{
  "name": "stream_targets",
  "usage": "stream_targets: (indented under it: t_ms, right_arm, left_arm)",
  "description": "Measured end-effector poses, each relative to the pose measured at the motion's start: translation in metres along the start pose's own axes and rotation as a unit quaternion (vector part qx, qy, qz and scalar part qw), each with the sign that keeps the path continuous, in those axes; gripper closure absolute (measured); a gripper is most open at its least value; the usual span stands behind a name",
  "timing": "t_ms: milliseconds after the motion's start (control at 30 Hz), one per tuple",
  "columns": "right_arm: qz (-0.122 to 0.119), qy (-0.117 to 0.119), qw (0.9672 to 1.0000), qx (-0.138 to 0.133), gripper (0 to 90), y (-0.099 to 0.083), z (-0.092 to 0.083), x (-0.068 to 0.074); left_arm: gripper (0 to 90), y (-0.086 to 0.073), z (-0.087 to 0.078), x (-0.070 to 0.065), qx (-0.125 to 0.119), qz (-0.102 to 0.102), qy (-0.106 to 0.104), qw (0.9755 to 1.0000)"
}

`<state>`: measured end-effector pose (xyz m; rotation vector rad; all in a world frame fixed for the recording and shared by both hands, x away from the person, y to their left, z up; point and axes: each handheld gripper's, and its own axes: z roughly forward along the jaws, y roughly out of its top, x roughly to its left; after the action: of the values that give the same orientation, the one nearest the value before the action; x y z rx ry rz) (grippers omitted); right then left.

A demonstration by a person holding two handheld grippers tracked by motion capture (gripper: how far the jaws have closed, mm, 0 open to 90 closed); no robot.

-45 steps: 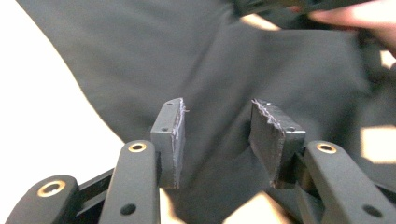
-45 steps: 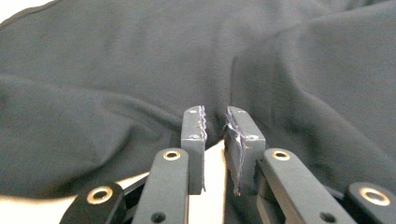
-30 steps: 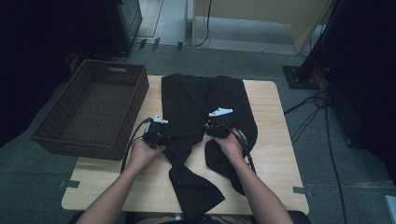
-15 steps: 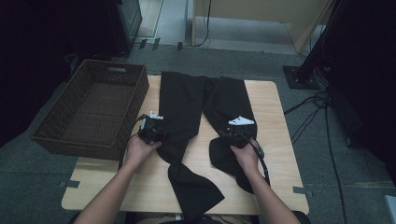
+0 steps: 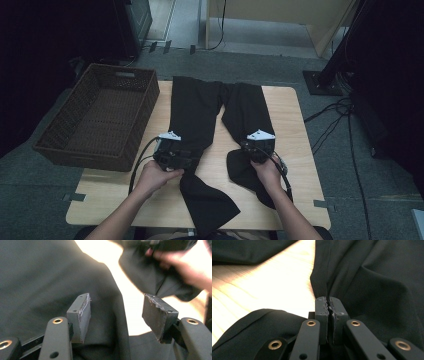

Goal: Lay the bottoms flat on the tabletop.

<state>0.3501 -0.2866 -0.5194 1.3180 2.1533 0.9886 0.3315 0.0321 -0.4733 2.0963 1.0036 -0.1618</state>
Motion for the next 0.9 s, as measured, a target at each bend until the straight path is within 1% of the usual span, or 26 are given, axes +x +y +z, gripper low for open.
stream_targets:
  t_ms: [33, 67, 133, 167, 200, 233, 267, 333, 367, 433, 467, 500, 533, 567, 600, 633, 667, 700, 767, 800, 833, 867, 900]
  right_arm:
    - [0.004, 0.001, 1.0000, -0.001, 86.3, 0.000, 0.000, 0.000]
    - [0.004, 0.001, 1.0000, -0.004, 86.4, -0.001, 0.000, 0.000]
    - [0.003, -0.001, 1.0000, -0.005, 86.4, -0.001, 0.000, 0.001]
    - [0.003, -0.001, 1.0000, -0.005, 86.4, -0.001, 0.000, 0.001]
    - [0.004, -0.001, 1.0000, -0.005, 86.4, -0.001, 0.000, 0.001]
    - [0.003, 0.000, 1.0000, -0.005, 86.4, -0.002, 0.000, 0.001]
    - [0.002, -0.002, 1.0000, -0.006, 86.4, -0.002, 0.000, 0.001]
    - [0.002, -0.003, 1.0000, -0.008, 86.4, -0.002, 0.000, 0.001]
    - [0.002, -0.004, 1.0000, -0.008, 86.4, -0.002, 0.000, 0.001]
    - [0.002, -0.003, 0.9999, -0.009, 86.4, -0.003, 0.000, 0.001]
    - [0.005, -0.004, 0.9999, -0.009, 86.4, -0.003, -0.001, 0.002]
    - [0.006, -0.003, 0.9999, -0.010, 86.4, -0.003, -0.001, 0.002]
    - [0.006, -0.002, 0.9999, -0.010, 86.4, -0.003, -0.001, 0.001]
    - [0.004, -0.001, 0.9999, -0.010, 86.4, -0.004, -0.001, 0.001]
    - [0.005, 0.001, 0.9999, -0.010, 86.4, -0.004, -0.001, 0.001]
    - [0.003, 0.001, 0.9999, -0.010, 86.4, -0.004, -0.002, 0.001]
    - [0.003, 0.001, 0.9999, -0.010, 86.3, -0.004, -0.002, 0.001]
    - [0.005, 0.001, 0.9999, -0.011, 86.4, -0.005, -0.002, 0.001]
    - [0.004, 0.002, 0.9999, -0.011, 86.4, -0.005, -0.002, 0.001]
    - [0.004, 0.002, 0.9999, -0.011, 86.3, -0.005, -0.002, 0.001]
    - [0.006, 0.001, 0.9999, -0.010, 86.3, -0.005, -0.002, 0.001]
    - [0.007, 0.001, 0.9999, -0.009, 86.3, -0.005, -0.003, 0.001]
    - [0.009, 0.000, 0.9999, -0.008, 86.4, -0.005, -0.003, 0.002]
  left_arm:
    - [42.4, -0.001, 0.006, -0.001, 0.013, 0.006, 0.012, 0.9998]
    - [48.0, -0.002, 0.011, -0.002, 0.026, 0.010, 0.018, 0.9995]
    - [68.9, -0.002, 0.020, -0.001, 0.047, 0.023, 0.027, 0.9983]
    - [79.4, 0.002, 0.021, -0.001, 0.048, 0.031, 0.032, 0.9978]
    - [87.0, 0.007, 0.020, -0.001, 0.042, 0.034, 0.032, 0.9980]
    - [89.5, 0.015, 0.018, -0.003, 0.032, 0.034, 0.027, 0.9985]
    - [89.8, 0.025, 0.014, -0.006, 0.019, 0.033, 0.021, 0.9990]
    - [90.0, 0.046, 0.007, -0.017, -0.003, 0.050, 0.024, 0.9984]
    - [90.0, 0.057, 0.005, -0.022, -0.018, 0.052, 0.018, 0.9983]
    - [89.7, 0.075, 0.006, -0.033, -0.046, 0.045, -0.007, 0.9979]
    - [85.8, 0.081, 0.009, -0.038, -0.057, 0.042, -0.025, 0.9972]
    - [72.8, 0.087, 0.013, -0.041, -0.058, 0.039, -0.049, 0.9964]
    - [56.6, 0.091, 0.017, -0.043, -0.048, 0.040, -0.066, 0.9958]
    - [51.6, 0.092, 0.018, -0.044, -0.050, 0.051, -0.060, 0.9956]
    - [48.3, 0.091, 0.017, -0.042, -0.057, 0.063, -0.045, 0.9954]
    - [45.6, 0.088, 0.015, -0.038, -0.058, 0.065, -0.032, 0.9957]
    - [45.9, 0.084, 0.013, -0.031, -0.058, 0.055, -0.021, 0.9966]
    - [46.8, 0.079, 0.011, -0.024, -0.052, 0.044, -0.010, 0.9976]
    - [48.4, 0.066, 0.006, -0.010, -0.037, 0.019, -0.006, 0.9991]
    - [48.4, 0.059, 0.005, -0.006, -0.030, 0.004, -0.007, 0.9995]
    - [48.0, 0.054, 0.005, -0.003, -0.024, -0.005, -0.012, 0.9996]
    - [47.4, 0.047, 0.005, -0.002, -0.022, -0.010, -0.019, 0.9995]
    - [47.0, 0.040, 0.007, -0.002, -0.018, -0.007, -0.018, 0.9996]
